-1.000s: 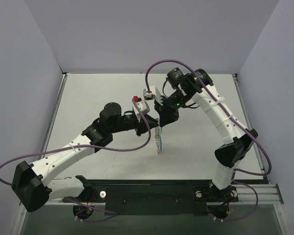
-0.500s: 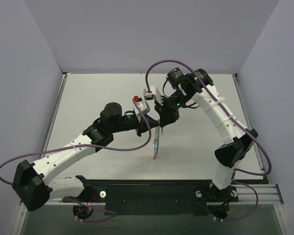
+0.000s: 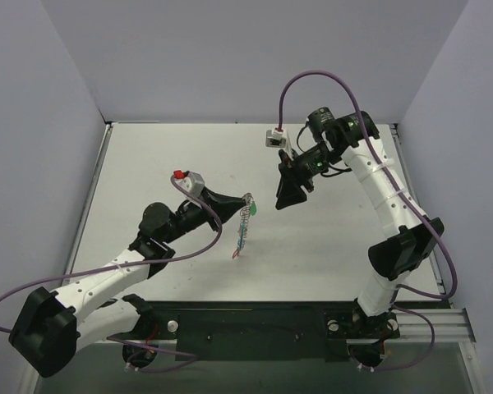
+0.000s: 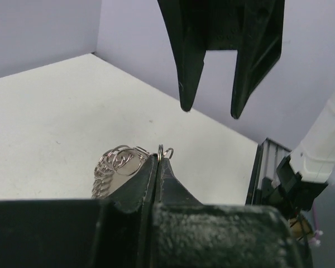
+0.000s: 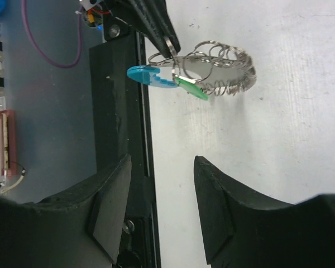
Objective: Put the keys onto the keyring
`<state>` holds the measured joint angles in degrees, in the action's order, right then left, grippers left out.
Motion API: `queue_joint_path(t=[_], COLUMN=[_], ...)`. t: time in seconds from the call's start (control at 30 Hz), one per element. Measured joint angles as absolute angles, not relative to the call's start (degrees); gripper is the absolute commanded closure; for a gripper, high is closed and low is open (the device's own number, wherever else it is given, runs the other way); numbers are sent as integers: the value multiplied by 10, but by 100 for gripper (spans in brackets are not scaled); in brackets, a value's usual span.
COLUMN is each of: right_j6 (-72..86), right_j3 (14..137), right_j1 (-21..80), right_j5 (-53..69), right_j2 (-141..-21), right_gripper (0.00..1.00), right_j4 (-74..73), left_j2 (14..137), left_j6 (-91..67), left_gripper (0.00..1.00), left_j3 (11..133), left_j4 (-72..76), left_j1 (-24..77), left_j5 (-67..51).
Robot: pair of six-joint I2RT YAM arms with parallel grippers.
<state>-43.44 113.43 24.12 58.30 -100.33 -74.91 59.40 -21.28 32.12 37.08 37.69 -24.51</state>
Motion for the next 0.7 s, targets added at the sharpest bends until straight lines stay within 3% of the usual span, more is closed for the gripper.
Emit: queue_joint_path(t=[0.3, 0.7], right_j6=[-352, -179], right_j3=[1123, 1126], right_j1=[275, 289], right_j5=[615, 594], right_j2=[-999, -999], right_gripper=[56, 56], right_j4=[-677, -499], left_j2=[648, 669], left_j6=[-412, -476], left_gripper=[100, 100], left_j3=[252, 251], left_j4=[655, 710], left_j1=[366, 366], left_j5=[-150, -101])
